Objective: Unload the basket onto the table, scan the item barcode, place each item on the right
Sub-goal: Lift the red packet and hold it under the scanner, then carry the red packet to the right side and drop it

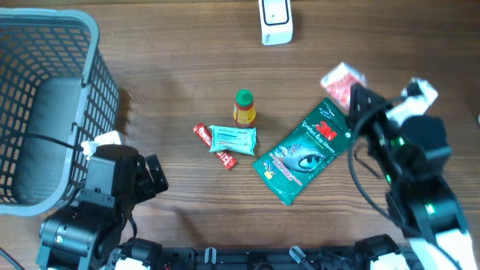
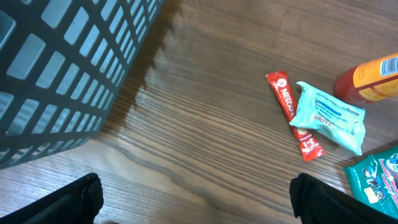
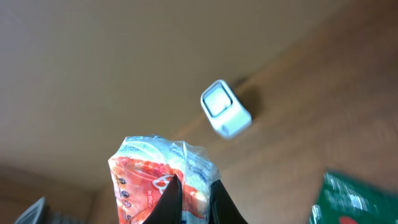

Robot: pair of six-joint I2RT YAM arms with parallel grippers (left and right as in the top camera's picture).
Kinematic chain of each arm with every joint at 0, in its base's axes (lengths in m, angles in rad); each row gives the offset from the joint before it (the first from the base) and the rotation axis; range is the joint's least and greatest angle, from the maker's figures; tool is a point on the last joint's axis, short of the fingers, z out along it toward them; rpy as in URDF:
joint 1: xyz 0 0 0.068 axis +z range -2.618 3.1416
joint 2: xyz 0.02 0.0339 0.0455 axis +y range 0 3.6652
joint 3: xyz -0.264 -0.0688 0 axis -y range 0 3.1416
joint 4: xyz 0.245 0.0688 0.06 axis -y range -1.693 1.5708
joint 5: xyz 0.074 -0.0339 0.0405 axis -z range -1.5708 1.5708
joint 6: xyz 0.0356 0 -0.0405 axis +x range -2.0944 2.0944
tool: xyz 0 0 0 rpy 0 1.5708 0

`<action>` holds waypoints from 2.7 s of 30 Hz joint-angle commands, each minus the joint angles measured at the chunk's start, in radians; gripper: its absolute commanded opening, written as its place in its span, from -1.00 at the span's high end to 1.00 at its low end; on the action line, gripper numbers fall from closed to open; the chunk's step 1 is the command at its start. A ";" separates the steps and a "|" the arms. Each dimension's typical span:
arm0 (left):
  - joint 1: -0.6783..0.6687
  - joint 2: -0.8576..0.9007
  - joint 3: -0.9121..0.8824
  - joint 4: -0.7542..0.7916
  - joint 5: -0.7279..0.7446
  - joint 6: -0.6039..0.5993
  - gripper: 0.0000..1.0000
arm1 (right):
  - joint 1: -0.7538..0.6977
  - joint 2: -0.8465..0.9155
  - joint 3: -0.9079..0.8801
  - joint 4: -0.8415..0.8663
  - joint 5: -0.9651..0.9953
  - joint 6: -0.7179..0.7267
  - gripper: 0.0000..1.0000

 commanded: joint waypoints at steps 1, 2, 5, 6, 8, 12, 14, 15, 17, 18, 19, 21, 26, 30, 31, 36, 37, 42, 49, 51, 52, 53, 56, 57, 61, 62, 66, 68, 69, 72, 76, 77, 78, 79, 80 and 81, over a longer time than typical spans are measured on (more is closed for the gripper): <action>0.005 -0.001 0.000 0.000 0.005 0.015 -1.00 | 0.002 0.184 0.007 0.154 0.045 -0.162 0.91; 0.005 -0.001 0.000 0.000 0.005 0.015 -1.00 | 0.002 0.241 0.007 0.217 0.033 -0.212 0.91; 0.005 -0.001 0.000 0.000 0.005 0.015 -1.00 | 0.002 0.419 0.007 0.439 -0.023 -0.352 0.91; 0.005 -0.001 0.000 0.000 0.005 0.016 -1.00 | 0.002 0.482 0.007 0.525 -0.037 -0.383 0.91; 0.005 -0.001 0.000 0.000 0.005 0.016 -1.00 | 0.002 0.608 0.007 0.711 -0.043 -0.412 0.91; 0.005 -0.001 0.000 0.000 0.005 0.015 -1.00 | 0.002 0.832 0.014 1.072 -0.043 -0.412 0.91; 0.005 -0.001 0.000 0.000 0.005 0.016 -1.00 | 0.002 0.941 0.040 1.194 -0.043 -0.412 0.91; 0.005 -0.001 0.000 0.000 0.005 0.015 -1.00 | 0.002 0.990 0.062 1.221 -0.043 -0.412 0.91; 0.005 -0.001 0.000 0.000 0.005 0.015 -1.00 | 0.002 1.081 0.130 1.226 -0.043 -0.413 0.91; 0.005 -0.001 0.000 0.000 0.005 0.015 -1.00 | 0.002 1.159 0.209 1.208 -0.043 -0.416 0.91; 0.005 -0.001 0.000 0.000 0.005 0.015 -1.00 | 0.002 1.195 0.251 1.199 -0.043 -0.428 0.91; 0.005 -0.001 0.000 0.000 0.005 0.015 -1.00 | 0.002 1.261 0.333 1.196 -0.043 -0.464 0.91; 0.005 -0.001 0.000 0.000 0.005 0.015 -1.00 | 0.002 1.397 0.515 1.193 -0.043 -0.544 0.91; 0.005 -0.001 0.000 0.000 0.005 0.016 -1.00 | 0.002 1.501 0.642 1.169 -0.043 -0.562 0.92; 0.005 -0.001 0.000 0.000 0.005 0.015 -1.00 | 0.002 1.525 0.677 1.140 -0.043 -0.562 0.91; 0.005 -0.001 0.000 0.000 0.005 0.015 -1.00 | 0.003 1.589 0.772 1.076 -0.044 -0.561 0.91; 0.005 -0.001 0.000 0.000 0.005 0.015 -1.00 | 0.003 1.589 0.773 1.077 -0.043 -0.562 0.91; 0.005 -0.001 0.000 0.000 0.005 0.015 -1.00 | 0.003 1.584 0.787 1.077 -0.082 -0.561 0.91; 0.005 -0.001 0.000 0.000 0.005 0.016 -1.00 | -0.027 1.438 0.786 0.931 -0.087 -0.562 0.91; 0.005 -0.001 0.000 0.000 0.005 0.015 -1.00 | -0.050 1.374 0.786 0.843 -0.075 -0.562 0.91; 0.005 -0.001 0.000 0.000 0.005 0.015 -1.00 | -0.065 1.342 0.786 0.795 -0.064 -0.563 0.91; 0.005 -0.001 0.000 0.000 0.005 0.015 -1.00 | -0.082 1.310 0.786 0.744 -0.047 -0.564 0.91; 0.005 -0.001 0.000 0.000 0.005 0.015 -1.00 | -0.134 1.233 0.786 0.608 0.004 -0.615 0.91; 0.005 -0.001 0.000 0.000 0.005 0.015 -1.00 | -0.154 1.210 0.786 0.561 0.027 -0.642 0.91; 0.005 -0.001 0.000 0.000 0.005 0.015 -1.00 | -0.249 1.157 0.786 0.371 0.161 -0.749 0.91; 0.005 -0.001 0.000 0.000 0.005 0.016 -1.00 | -0.274 1.155 0.786 0.328 0.204 -0.766 0.91; 0.005 -0.001 0.000 0.000 0.005 0.015 -1.00 | -0.394 1.156 0.783 0.130 0.341 -0.769 0.91; 0.005 -0.001 0.000 0.000 0.005 0.015 -1.00 | -0.455 1.156 0.778 0.061 0.339 -0.768 0.91; 0.005 -0.001 0.000 0.000 0.005 0.015 -1.00 | -0.499 1.157 0.777 0.020 0.339 -0.768 0.92; 0.005 -0.001 0.000 0.000 0.005 0.015 -1.00 | -0.590 1.169 0.777 -0.031 0.339 -0.768 0.91; 0.005 -0.001 0.000 0.000 0.005 0.015 -1.00 | -0.706 1.199 0.777 -0.076 0.328 -0.768 0.91; 0.005 -0.001 0.000 0.000 0.005 0.015 -1.00 | -0.729 1.209 0.777 -0.080 0.316 -0.768 0.91; 0.005 -0.001 0.000 0.000 0.005 0.015 -1.00 | -0.752 1.220 0.777 -0.087 0.298 -0.769 0.91; 0.005 -0.001 0.000 0.000 0.005 0.015 -1.00 | -0.770 1.230 0.777 -0.093 0.277 -0.768 0.91; 0.005 -0.001 0.000 0.000 0.005 0.015 -1.00 | -0.789 1.243 0.777 -0.106 0.246 -0.767 0.91; 0.005 -0.001 0.000 0.000 0.005 0.015 -1.00 | -0.802 1.253 0.777 -0.111 0.219 -0.767 0.91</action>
